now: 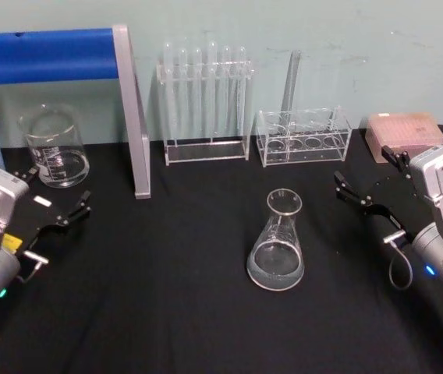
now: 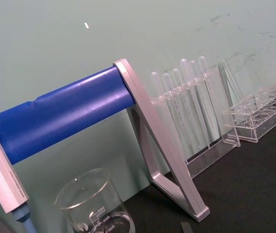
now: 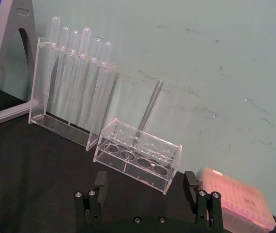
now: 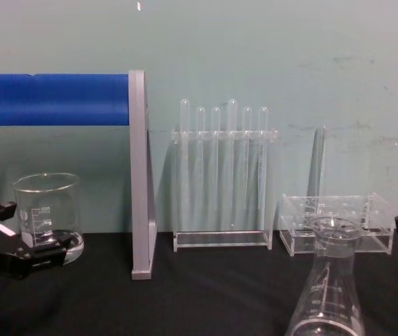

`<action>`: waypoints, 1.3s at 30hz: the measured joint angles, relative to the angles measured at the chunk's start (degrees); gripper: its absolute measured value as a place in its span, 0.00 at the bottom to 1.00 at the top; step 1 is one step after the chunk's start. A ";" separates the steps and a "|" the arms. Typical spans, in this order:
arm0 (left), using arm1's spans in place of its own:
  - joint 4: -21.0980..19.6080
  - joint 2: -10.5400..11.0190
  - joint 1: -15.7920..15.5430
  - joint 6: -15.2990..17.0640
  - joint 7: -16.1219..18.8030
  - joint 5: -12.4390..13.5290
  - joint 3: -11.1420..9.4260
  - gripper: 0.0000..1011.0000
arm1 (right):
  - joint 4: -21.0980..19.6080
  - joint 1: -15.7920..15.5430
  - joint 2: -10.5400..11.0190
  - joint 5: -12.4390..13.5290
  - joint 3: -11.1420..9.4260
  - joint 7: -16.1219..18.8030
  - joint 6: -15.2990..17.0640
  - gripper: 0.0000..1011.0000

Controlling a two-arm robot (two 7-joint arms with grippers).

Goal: Grasp the erlenmeyer flask with one hand, shake it three times, then place it back.

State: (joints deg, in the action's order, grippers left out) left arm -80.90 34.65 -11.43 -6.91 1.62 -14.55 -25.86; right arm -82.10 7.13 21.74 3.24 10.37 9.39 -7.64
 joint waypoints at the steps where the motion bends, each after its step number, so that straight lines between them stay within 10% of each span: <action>1: 0.00 0.00 0.00 0.00 0.00 0.00 0.00 0.99 | 0.00 0.00 0.00 0.00 0.00 0.00 0.00 0.99; 39: 0.00 0.00 0.00 0.00 0.00 0.00 0.00 0.99 | 0.00 0.00 0.00 0.00 0.00 0.00 0.00 0.99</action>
State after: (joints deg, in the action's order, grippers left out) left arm -80.90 34.64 -11.43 -6.91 1.62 -14.55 -25.86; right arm -82.10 7.13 21.74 3.23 10.37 9.38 -7.64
